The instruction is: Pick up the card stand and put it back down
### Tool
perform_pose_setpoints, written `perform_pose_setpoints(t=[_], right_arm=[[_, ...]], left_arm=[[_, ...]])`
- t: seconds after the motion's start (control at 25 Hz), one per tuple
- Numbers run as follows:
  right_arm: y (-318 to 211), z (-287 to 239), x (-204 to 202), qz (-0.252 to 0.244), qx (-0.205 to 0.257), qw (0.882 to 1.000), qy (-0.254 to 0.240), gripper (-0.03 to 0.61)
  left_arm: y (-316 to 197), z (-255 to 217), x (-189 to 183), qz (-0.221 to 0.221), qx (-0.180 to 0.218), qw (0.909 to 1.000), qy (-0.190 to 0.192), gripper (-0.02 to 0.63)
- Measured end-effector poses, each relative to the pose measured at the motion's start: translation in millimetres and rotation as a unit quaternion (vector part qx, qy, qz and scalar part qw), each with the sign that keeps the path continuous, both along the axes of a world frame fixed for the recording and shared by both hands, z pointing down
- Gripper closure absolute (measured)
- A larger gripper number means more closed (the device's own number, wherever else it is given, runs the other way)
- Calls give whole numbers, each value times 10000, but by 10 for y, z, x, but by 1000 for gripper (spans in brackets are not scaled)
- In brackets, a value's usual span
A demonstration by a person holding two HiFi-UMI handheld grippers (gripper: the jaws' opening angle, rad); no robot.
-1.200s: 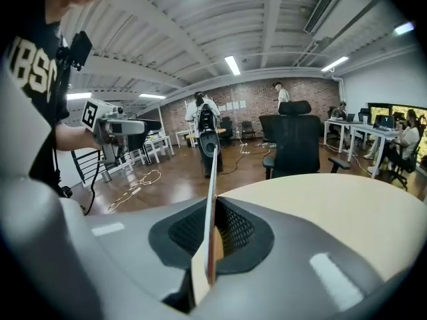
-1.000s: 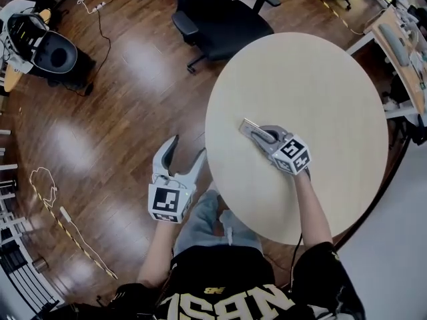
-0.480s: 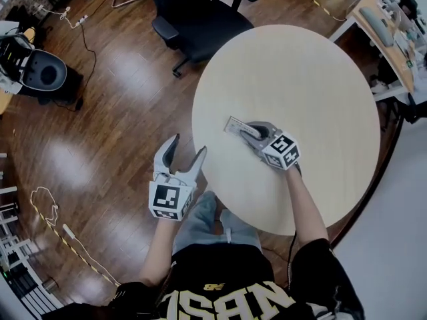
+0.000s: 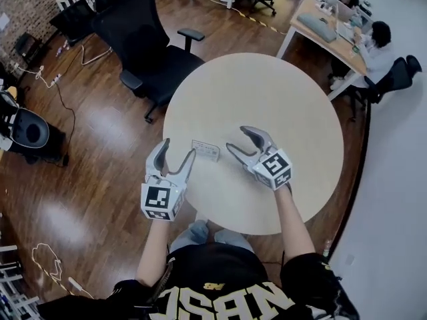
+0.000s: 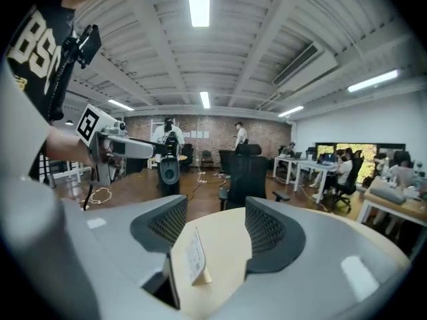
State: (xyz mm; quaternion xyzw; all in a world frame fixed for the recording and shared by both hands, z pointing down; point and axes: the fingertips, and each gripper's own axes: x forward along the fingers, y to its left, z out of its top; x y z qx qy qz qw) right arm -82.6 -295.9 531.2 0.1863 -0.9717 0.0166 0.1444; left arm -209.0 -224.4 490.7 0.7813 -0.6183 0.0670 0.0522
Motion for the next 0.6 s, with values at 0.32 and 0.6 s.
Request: perform_pose_setpoints(t=[0.32,0.6], right_arm=[[11,-1165,980,1946,700,9741,-916,244],[329,-1665,2067,3607,1290,9171,-1102,242]], left_arm=[[-409,-866,759,849,696,9938,-154,313],[-493,-1185,1544,1410,981,9851,-66,313]])
